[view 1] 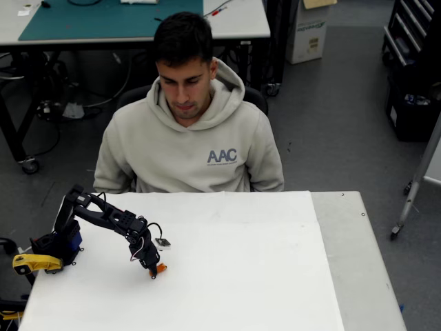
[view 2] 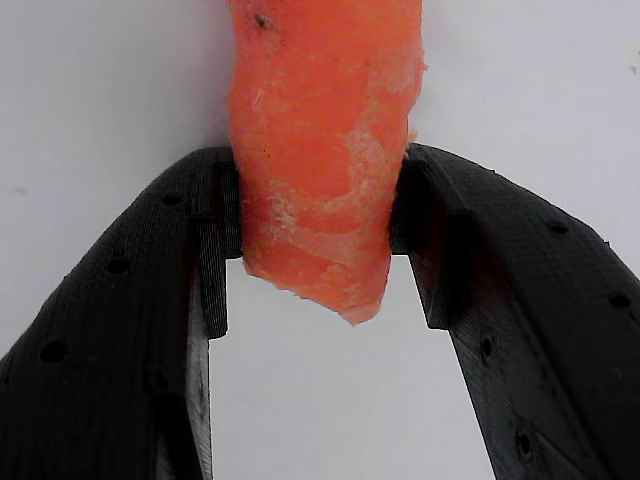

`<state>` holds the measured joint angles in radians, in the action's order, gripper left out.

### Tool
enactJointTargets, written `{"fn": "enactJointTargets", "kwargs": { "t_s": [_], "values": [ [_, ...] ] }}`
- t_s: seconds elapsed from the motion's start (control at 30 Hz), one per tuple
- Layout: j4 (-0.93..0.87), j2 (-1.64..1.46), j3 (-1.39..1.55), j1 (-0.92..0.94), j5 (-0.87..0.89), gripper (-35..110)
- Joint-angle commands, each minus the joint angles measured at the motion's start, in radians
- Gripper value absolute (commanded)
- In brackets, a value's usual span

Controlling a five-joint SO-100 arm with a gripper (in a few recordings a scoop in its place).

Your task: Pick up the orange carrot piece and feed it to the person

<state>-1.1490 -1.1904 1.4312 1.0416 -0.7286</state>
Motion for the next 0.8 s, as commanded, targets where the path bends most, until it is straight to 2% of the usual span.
{"fn": "enactJointTargets", "kwargs": {
  "t_s": [0.0,0.23,0.77],
  "values": [
    [0.003,-0.021,-0.008,0.012,-0.014,-2],
    [0.005,-0.023,-0.17,0.012,-0.015,-2],
    [-0.008,-0.003,-0.95,-0.057,-0.02,-2]
  ]
}}
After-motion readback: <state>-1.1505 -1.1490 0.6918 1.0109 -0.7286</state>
